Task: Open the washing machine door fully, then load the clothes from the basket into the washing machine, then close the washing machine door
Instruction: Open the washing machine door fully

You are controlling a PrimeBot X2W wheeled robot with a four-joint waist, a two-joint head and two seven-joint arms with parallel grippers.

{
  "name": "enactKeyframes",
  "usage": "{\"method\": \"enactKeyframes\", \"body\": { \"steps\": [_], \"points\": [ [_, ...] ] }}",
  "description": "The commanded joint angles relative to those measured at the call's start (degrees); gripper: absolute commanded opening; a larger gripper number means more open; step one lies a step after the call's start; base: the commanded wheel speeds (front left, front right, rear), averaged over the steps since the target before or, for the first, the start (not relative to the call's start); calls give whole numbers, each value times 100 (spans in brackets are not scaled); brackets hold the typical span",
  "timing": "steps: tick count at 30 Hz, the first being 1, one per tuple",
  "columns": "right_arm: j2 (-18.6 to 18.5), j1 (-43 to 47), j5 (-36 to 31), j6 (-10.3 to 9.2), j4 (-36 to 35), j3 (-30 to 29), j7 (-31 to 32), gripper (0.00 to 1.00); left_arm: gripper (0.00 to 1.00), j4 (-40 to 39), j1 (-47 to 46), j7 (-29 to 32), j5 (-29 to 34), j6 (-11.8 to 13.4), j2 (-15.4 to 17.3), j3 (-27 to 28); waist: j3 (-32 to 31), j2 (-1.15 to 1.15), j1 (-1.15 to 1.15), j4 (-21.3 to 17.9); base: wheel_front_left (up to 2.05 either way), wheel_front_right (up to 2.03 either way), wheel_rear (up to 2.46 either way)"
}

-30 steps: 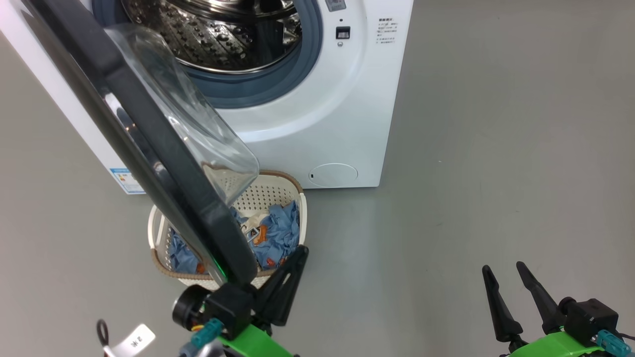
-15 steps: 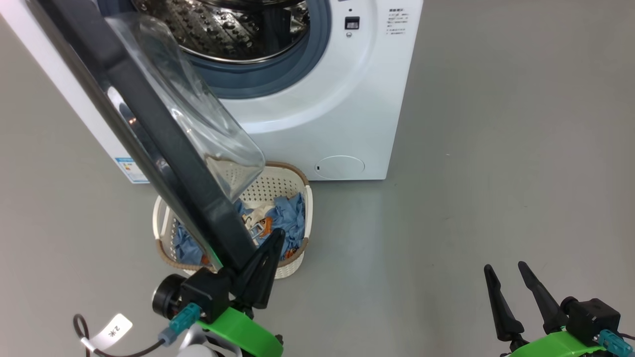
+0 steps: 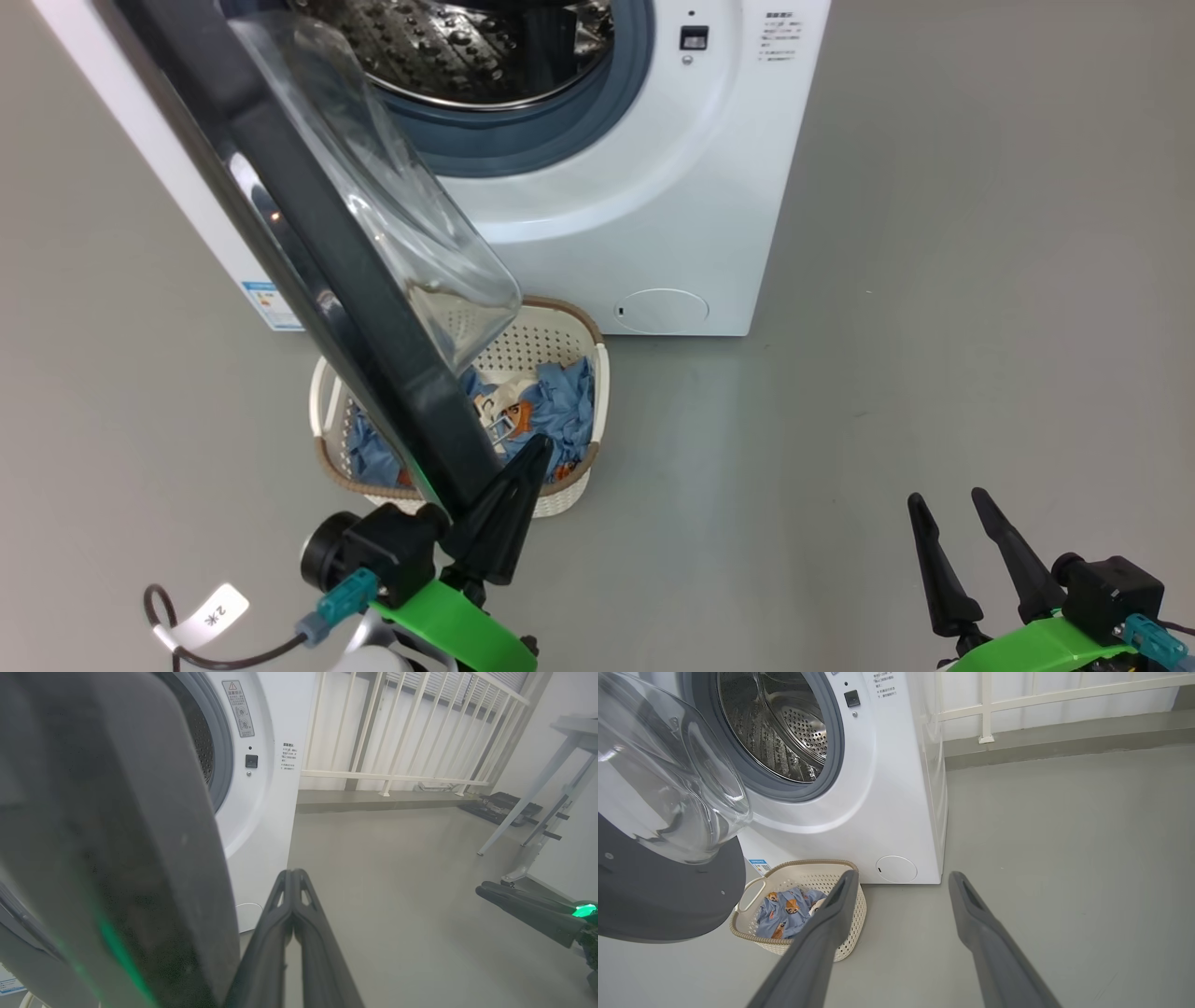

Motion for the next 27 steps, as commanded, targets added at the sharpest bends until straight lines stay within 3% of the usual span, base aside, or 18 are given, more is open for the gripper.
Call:
{"method": "enactKeyframes", "body": {
  "steps": [1, 27],
  "points": [
    [-33, -137, 54, 9, -109, 143, -69, 100, 0, -141, -86, -36, 52, 16, 81, 322, 12, 0, 0, 51, 0, 0, 0],
    [1, -100, 174, 9, 24, 199, -69, 100, 0, -418, 483, -36, 167, 125, -6, 755, -129, 0, 0, 507, 0, 0, 0]
  ]
}}
